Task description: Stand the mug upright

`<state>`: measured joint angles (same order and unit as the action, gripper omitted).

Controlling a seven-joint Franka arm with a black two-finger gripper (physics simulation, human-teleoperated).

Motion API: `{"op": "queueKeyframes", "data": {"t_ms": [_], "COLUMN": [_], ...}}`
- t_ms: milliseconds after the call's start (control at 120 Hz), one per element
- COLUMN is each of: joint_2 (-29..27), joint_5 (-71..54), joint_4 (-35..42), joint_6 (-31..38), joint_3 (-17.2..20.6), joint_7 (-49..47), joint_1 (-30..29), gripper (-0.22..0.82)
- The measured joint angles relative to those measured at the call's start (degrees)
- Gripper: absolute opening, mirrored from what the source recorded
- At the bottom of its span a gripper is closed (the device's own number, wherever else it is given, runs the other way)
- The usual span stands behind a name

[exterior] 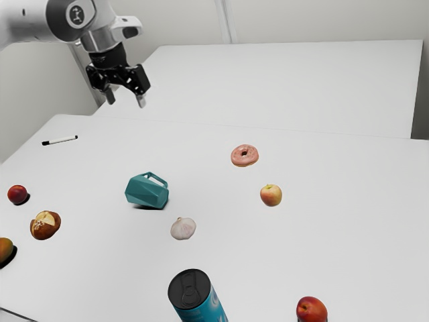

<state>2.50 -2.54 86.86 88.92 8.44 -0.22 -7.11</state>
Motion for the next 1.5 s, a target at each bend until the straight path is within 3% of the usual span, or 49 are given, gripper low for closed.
{"op": "queueKeyframes", "data": {"t_ms": [367,833,942,1117,1500], "joint_2": [-1.2,-1.1,0.3,2.9,14.4], "joint_5": [6.6,18.7,21.1,24.2,28.1], "joint_4": [4.7,20.3,21.5,22.2,17.5], "joint_6": [0.1,10.7,12.7,14.8,17.3], "joint_3": [0.6,0.6,0.7,0.6,0.9], "joint_7": [0.2,14.0,18.0,23.8,36.9], "joint_1": [0.0,-3.0,-7.1,-20.6,-24.9], "gripper": [0.60,0.60,0.60,0.60,0.60]}}
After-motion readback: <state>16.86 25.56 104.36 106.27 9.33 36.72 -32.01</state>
